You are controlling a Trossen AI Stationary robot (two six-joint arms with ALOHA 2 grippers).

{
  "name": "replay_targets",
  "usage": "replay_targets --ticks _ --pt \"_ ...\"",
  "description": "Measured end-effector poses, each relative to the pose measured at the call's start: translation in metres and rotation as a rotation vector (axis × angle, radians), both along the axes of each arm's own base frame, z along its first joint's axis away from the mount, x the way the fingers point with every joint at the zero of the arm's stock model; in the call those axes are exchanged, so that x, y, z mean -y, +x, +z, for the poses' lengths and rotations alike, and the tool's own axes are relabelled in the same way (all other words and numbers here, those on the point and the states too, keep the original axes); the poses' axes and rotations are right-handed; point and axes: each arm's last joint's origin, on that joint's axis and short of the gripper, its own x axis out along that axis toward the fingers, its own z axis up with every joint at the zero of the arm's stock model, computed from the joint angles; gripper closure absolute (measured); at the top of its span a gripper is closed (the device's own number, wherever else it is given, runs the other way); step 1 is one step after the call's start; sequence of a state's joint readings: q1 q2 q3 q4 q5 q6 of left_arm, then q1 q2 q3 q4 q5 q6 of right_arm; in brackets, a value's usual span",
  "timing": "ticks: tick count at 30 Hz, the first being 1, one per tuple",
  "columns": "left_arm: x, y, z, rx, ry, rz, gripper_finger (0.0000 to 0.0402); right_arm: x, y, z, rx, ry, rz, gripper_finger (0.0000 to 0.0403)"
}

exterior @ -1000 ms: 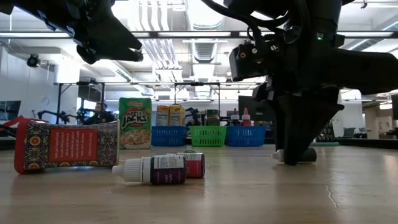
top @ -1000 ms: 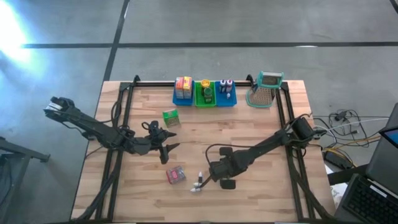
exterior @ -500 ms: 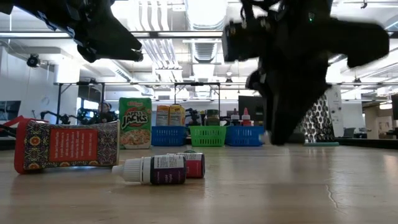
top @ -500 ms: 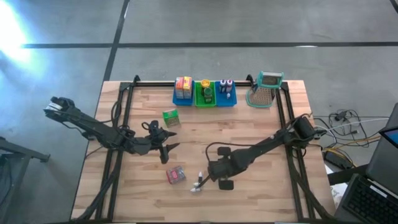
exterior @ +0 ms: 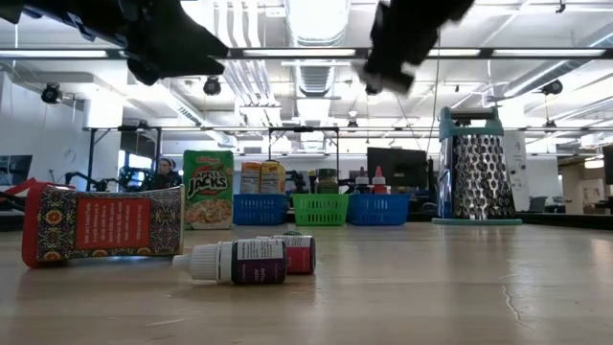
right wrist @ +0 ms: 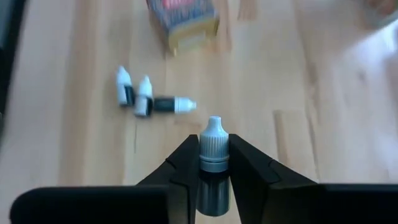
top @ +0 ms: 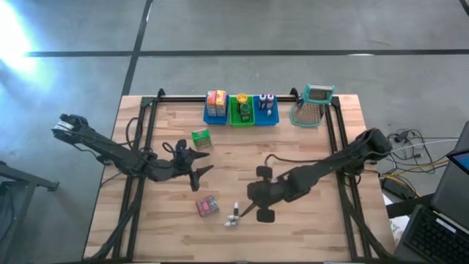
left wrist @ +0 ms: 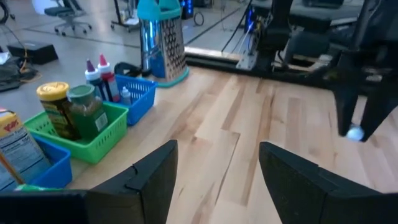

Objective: Pick & Place Kitchen Items
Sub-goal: Put the small green food bottle coloring into the right blue bin

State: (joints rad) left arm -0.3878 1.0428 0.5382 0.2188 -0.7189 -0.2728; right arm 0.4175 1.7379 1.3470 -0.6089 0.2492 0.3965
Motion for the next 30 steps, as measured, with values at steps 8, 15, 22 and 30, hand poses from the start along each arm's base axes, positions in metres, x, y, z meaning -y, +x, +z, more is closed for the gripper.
replay_targets --ticks 8,15,22,30 --pt "0.001 0.000 0.004 0.173 0.028 -0.057 0.0170 -0.007 -0.013 0.041 0.251 -0.022 -0.005 0.0339" --pt "0.006 0.004 0.002 0.249 0.105 -0.207 0.0170 -0.013 -0.007 0.069 0.523 -0.009 0.051 0.0337" --pt "0.015 0.014 0.002 0.337 0.190 -0.358 0.0170 -0.016 0.000 0.084 0.697 -0.064 0.125 0.0340" --pt "0.025 0.035 0.004 0.382 0.237 -0.401 0.0170 -0.017 0.001 0.090 0.756 -0.091 0.133 0.0338"
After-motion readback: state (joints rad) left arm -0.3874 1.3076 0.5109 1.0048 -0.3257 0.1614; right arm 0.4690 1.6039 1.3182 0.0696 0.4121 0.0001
